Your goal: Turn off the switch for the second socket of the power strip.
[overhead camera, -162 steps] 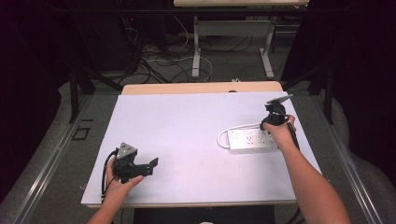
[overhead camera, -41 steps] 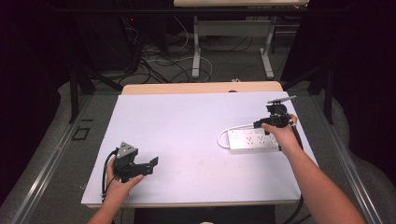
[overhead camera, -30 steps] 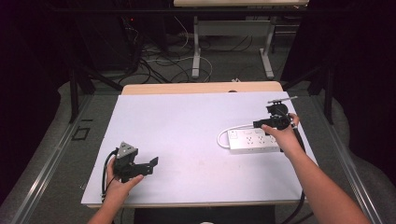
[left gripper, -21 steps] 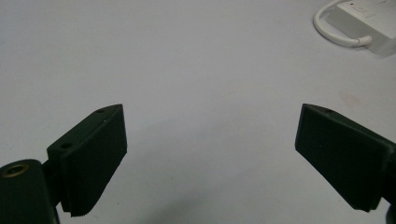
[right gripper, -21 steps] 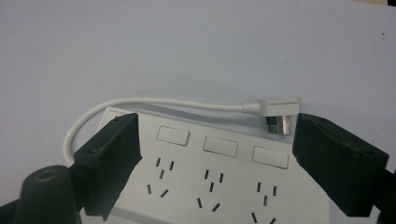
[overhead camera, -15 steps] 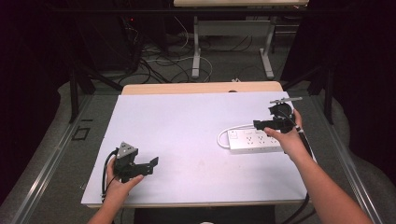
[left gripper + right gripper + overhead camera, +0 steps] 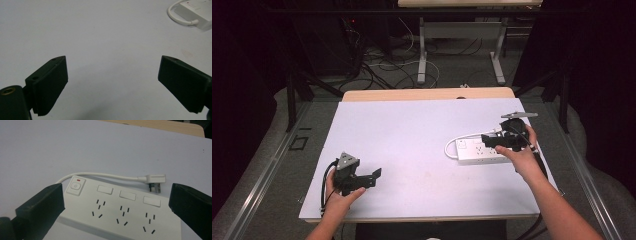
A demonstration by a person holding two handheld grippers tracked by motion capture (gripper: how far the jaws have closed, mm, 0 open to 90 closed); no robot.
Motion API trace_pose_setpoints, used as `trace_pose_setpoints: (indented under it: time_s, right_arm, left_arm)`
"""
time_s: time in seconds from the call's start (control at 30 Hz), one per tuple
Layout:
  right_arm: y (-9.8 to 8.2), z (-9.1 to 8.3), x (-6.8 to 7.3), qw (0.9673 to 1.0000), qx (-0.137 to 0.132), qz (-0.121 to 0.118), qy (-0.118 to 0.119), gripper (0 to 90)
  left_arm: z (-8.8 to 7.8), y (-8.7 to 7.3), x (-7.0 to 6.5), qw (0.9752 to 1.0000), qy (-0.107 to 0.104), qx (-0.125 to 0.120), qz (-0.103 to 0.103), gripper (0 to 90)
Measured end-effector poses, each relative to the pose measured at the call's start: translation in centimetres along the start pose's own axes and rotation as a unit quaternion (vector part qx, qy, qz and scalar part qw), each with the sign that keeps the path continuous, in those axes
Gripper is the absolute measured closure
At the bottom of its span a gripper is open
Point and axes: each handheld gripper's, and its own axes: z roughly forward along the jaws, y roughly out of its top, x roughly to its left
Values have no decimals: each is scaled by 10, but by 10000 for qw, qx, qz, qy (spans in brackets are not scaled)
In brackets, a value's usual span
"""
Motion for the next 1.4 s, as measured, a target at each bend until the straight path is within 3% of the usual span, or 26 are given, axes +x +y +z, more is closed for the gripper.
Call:
trace_pose_setpoints:
  time_s: [0.5,0.63,0.77,1.07,1.4]
  right_arm:
    - [-33,-16,13,9993,-348,-40,153,0]
    - [-42,-20,16,9991,-416,-76,102,0]
    - [-51,-23,15,9989,-439,-106,80,0]
    - [-72,-25,6,9982,-560,170,116,0]
    - [-94,-23,-2,9977,-629,255,-70,0]
  left_arm:
    - [0,0,0,10000,5,-11,3,90]
    - [-1,0,0,10000,-12,-11,1,90]
    - [-1,0,0,10000,-7,-52,-39,89]
    - [-1,0,1,10000,-21,-23,-31,90]
    - [-1,0,1,10000,-8,-14,-49,89]
